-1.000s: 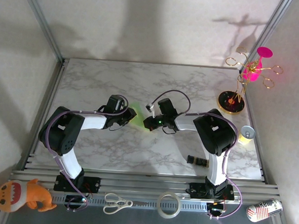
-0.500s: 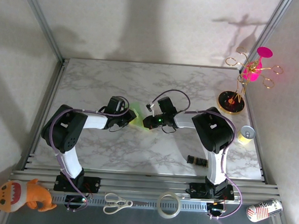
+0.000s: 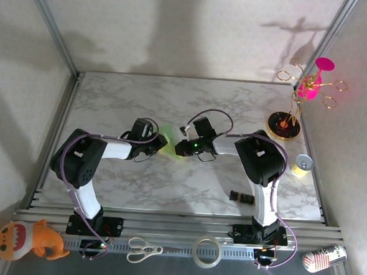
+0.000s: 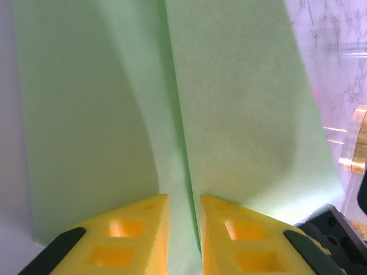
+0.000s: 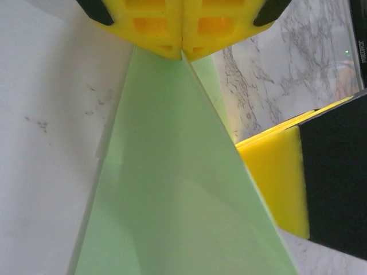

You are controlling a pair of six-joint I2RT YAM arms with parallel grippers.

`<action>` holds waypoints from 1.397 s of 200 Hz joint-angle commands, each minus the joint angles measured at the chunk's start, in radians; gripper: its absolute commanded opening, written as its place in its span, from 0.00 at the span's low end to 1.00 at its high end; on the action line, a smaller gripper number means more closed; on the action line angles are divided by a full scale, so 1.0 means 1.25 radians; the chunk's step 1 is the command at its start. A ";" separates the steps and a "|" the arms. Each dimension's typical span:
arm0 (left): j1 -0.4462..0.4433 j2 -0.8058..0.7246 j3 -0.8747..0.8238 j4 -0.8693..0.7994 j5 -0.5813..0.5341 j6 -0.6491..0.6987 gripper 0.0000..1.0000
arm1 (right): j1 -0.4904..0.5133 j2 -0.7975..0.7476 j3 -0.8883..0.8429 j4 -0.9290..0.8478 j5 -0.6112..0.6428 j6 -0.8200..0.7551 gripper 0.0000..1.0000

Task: Fold a paper plane with a square sheet of paper (pick it up from the middle)
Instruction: Fourth fold the wing at the center of the table.

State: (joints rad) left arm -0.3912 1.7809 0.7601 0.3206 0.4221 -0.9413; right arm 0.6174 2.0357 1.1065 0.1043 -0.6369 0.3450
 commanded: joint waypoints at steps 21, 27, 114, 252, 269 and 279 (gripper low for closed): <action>0.008 -0.051 -0.042 0.085 -0.009 -0.003 0.21 | -0.007 0.030 0.026 -0.053 -0.029 0.025 0.02; 0.010 -0.054 -0.049 0.102 -0.005 -0.008 0.21 | -0.009 0.031 0.028 -0.056 -0.029 0.029 0.02; 0.018 -0.010 -0.052 0.240 0.084 -0.027 0.13 | -0.021 0.039 0.019 -0.048 -0.035 0.048 0.04; 0.006 0.083 0.027 0.243 0.118 -0.034 0.13 | -0.023 0.039 0.016 -0.066 -0.002 0.021 0.14; 0.006 0.090 0.033 0.242 0.117 -0.034 0.13 | -0.023 0.040 0.015 -0.071 0.011 0.014 0.16; 0.005 0.092 0.037 0.241 0.116 -0.034 0.13 | -0.023 0.041 0.015 -0.074 0.017 0.011 0.18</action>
State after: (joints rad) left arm -0.3779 1.8801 0.7780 0.6094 0.5583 -0.9802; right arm 0.5980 2.0533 1.1316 0.0708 -0.6865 0.3923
